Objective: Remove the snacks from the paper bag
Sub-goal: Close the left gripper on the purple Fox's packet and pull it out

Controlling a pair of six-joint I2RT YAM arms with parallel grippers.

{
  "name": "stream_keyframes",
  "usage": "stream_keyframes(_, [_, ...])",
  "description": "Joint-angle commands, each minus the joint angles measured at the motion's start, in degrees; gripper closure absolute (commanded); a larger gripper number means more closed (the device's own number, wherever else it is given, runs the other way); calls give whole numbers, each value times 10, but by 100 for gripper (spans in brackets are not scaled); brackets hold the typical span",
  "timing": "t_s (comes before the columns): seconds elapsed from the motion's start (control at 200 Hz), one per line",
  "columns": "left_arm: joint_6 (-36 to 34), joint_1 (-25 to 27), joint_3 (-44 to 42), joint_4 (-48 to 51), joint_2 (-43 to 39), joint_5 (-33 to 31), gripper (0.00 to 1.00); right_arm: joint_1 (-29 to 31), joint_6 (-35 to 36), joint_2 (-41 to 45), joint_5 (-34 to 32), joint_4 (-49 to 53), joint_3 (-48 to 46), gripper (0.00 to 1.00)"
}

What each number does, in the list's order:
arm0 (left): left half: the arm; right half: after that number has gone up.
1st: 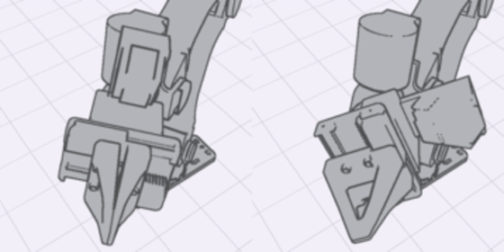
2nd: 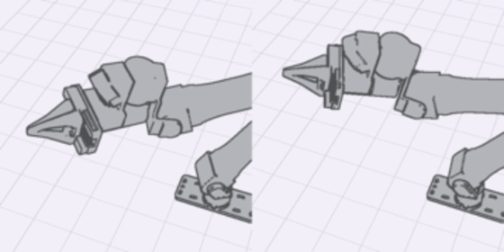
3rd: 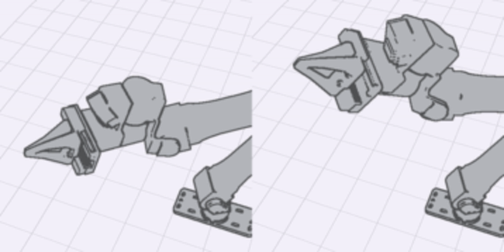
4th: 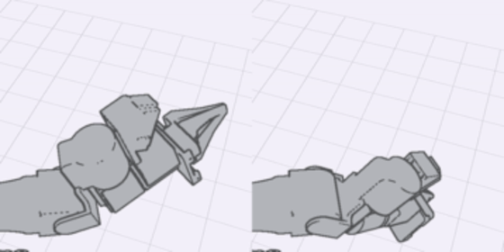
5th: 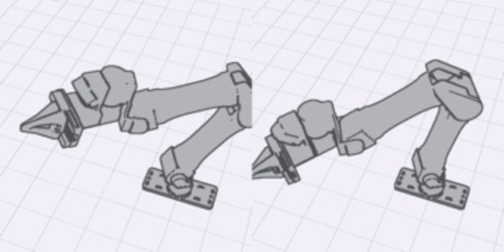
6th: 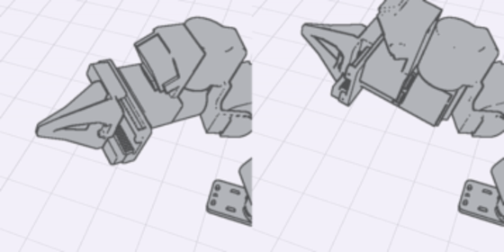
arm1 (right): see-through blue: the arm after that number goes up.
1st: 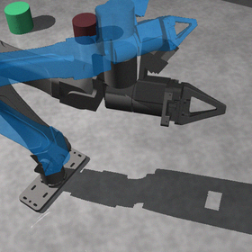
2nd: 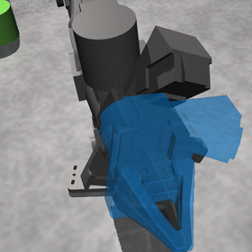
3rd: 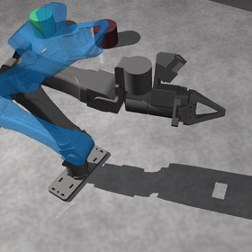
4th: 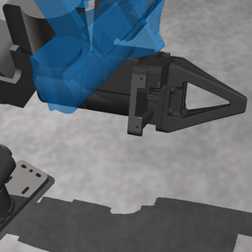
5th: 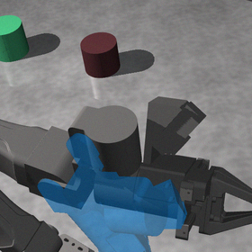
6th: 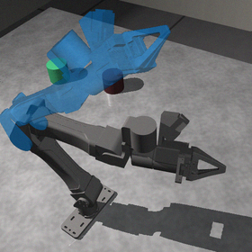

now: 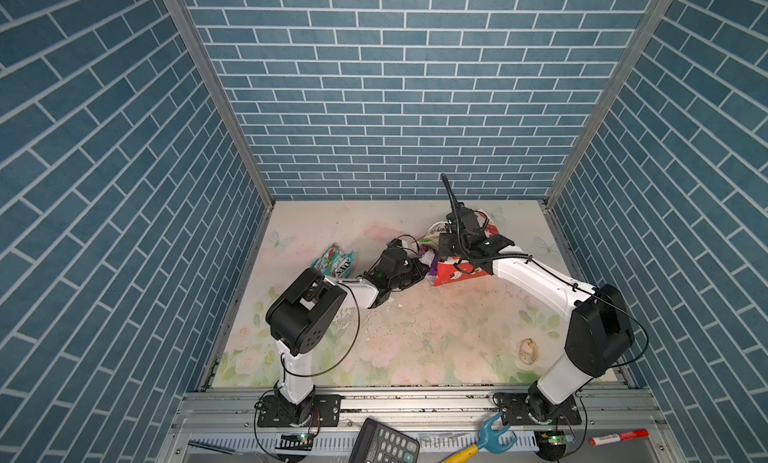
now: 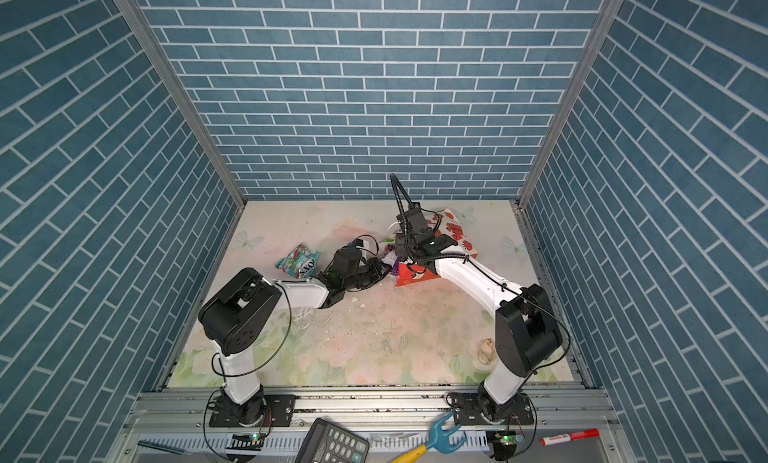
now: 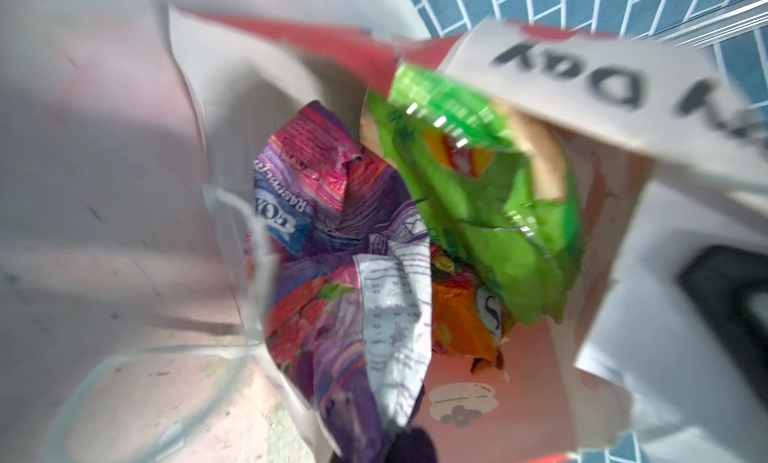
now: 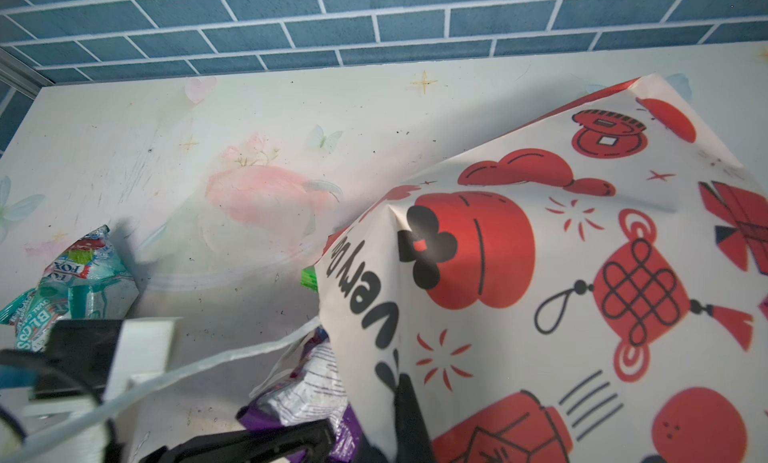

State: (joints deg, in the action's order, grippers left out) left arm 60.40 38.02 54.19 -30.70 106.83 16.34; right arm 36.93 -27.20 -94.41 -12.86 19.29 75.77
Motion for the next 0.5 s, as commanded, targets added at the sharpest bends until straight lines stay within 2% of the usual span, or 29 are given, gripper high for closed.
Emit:
stream_keyframes(0.0, [-70,-4,7,46,-47,-43,100,11,-13,24,17,12,-10,100])
stream_keyframes(0.495, [-154,-4,6,135,-150,-101,100,11,-7,35,17,16,-8,100])
